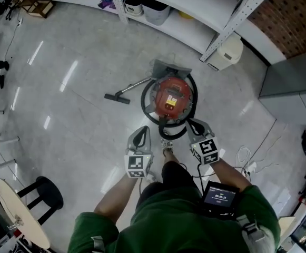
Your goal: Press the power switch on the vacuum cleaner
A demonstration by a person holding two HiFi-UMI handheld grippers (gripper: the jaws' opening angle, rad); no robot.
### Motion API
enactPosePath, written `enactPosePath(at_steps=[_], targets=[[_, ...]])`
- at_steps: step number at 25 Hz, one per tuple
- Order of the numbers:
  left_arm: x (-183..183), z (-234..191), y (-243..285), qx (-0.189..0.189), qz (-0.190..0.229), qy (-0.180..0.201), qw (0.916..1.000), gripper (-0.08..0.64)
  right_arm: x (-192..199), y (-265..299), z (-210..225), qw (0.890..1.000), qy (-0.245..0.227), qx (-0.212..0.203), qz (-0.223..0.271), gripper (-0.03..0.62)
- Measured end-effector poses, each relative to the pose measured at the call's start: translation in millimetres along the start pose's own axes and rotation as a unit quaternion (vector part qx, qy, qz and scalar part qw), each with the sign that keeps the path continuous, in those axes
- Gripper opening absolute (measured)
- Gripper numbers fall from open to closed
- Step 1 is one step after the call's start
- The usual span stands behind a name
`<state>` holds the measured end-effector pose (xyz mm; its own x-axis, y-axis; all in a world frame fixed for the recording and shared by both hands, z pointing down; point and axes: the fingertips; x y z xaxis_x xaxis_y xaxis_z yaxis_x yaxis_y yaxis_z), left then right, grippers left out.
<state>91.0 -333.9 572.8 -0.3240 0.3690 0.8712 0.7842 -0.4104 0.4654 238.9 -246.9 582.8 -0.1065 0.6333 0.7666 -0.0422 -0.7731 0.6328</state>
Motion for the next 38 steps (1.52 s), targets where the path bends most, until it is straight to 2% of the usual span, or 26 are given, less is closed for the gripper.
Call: enactPosePath(at_steps=[8,16,22,32,38], targets=[[-39,9,-83,-0.002,0.065,-0.010,0.9978,0.008,-35,-75,-49,0.996,0.018,0.015,0.088,0.006],[-70,28,-155,0.009,0.133,-0.009,0.9911,0.008,-53,-143,-93,0.984,0.032,0.036,0.169,0.006],[-77,46,-208,0.026,0.172,-0.004,0.9848,0.008,-57,-189,-134,0.975,0.012,0.046,0.217,0.006],[-75,60,-281,0.042,0.203,-0.010,0.9782,0.008,-44,-229,-185,0.970,0.032,0.048,0.235,0.006],[-62,67,-306,0.047,0.203,-0.010,0.9780,0.008,-34,-248,-207,0.970,0.034,0.058,0.234,0.006]])
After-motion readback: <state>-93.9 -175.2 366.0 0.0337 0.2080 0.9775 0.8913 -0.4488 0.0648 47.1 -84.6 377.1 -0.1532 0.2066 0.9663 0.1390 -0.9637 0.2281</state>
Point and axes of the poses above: the fingertips, and each gripper's own axes: y forward along the fingers, z to its right, x out of its underside, and after that the axes turned 3 degrees about -z, right-handed
